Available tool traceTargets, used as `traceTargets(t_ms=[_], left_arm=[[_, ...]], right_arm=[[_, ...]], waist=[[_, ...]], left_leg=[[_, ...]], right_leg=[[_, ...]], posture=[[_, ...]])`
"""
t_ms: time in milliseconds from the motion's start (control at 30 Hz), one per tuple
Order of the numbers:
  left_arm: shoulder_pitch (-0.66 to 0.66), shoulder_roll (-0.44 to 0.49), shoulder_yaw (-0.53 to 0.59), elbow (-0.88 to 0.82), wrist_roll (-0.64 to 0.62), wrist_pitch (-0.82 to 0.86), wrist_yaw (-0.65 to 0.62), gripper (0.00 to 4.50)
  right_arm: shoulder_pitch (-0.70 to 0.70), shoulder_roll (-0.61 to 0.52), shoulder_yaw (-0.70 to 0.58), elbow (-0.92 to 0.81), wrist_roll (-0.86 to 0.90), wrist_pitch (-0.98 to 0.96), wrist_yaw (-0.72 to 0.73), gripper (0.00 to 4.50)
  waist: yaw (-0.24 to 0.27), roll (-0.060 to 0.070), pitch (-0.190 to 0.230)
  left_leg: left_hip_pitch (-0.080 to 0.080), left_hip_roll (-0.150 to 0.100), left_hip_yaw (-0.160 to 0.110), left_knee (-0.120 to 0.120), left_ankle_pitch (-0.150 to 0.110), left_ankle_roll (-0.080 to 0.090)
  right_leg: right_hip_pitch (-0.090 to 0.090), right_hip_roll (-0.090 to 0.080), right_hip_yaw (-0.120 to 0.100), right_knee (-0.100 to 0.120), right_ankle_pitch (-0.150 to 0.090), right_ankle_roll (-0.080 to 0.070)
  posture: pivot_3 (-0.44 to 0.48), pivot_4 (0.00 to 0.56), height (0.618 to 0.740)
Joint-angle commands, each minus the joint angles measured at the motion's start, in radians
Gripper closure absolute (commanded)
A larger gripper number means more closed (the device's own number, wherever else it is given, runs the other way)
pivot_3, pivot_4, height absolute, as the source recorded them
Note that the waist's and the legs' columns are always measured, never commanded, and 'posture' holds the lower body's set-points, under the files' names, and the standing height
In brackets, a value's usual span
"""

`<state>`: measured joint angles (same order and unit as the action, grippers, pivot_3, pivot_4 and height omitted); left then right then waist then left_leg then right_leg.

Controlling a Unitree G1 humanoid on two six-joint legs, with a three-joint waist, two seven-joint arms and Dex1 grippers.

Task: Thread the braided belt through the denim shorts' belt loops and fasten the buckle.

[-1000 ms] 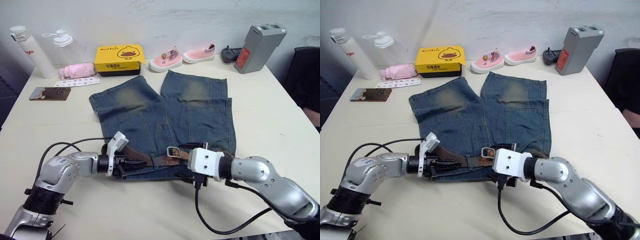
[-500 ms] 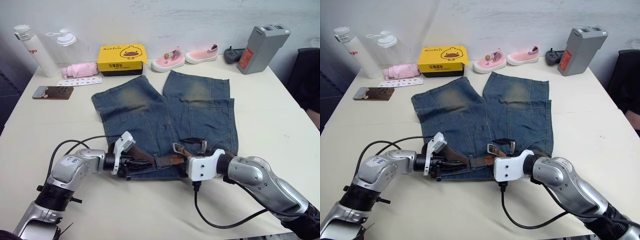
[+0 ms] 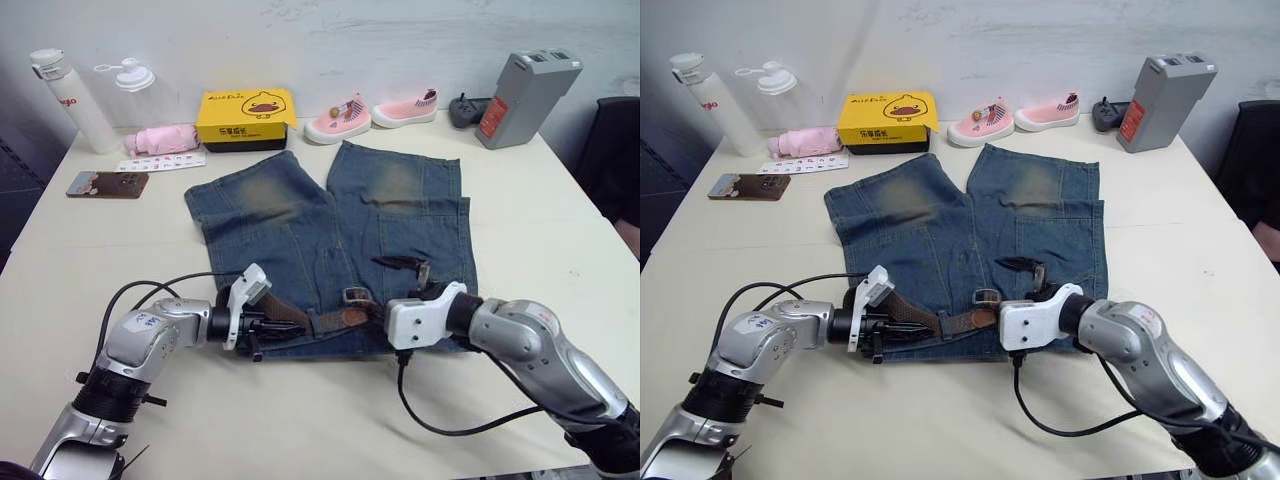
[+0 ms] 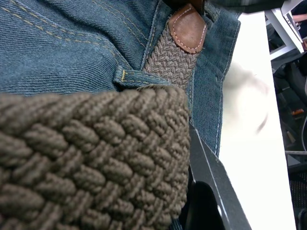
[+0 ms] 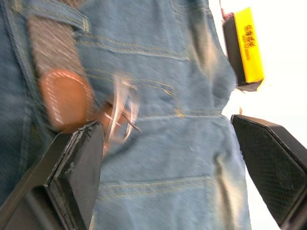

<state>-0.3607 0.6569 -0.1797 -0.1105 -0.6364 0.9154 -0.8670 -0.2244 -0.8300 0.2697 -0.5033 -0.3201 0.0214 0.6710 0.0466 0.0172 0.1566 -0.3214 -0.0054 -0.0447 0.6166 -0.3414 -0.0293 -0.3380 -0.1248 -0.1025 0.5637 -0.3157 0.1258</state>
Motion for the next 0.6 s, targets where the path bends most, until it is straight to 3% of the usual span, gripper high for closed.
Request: traceTargets(t_ms=[33,600], left_arm=[[0.015,-0.006,0.011,-0.032,0.002,0.008,-0.008,4.50],[0.022,-0.009,0.030,-0.037,-0.002,0.035,-0.009,4.50]], right_arm=[[0.013,-0.012,-0.005,0.012,-0.030,-0.066,0.014,0.02],[0.103,0.015,-0.018,0.056,-0.112,-0.177,-0.021,0.02]], waist=[[-0.001,0.000,0.000],[-0.002,0.000,-0.001]], left_leg=[[0.000,0.000,0.000,0.000,0.000,0.000],[0.000,0.000,0.000,0.002,0.000,0.000]], right_leg=[[0.000,0.000,0.000,0.000,0.000,0.000],[0.001,0.000,0.000,0.002,0.000,0.000]], posture=[[0.000,0.150,0.712],[0.000,0.150,0.712]])
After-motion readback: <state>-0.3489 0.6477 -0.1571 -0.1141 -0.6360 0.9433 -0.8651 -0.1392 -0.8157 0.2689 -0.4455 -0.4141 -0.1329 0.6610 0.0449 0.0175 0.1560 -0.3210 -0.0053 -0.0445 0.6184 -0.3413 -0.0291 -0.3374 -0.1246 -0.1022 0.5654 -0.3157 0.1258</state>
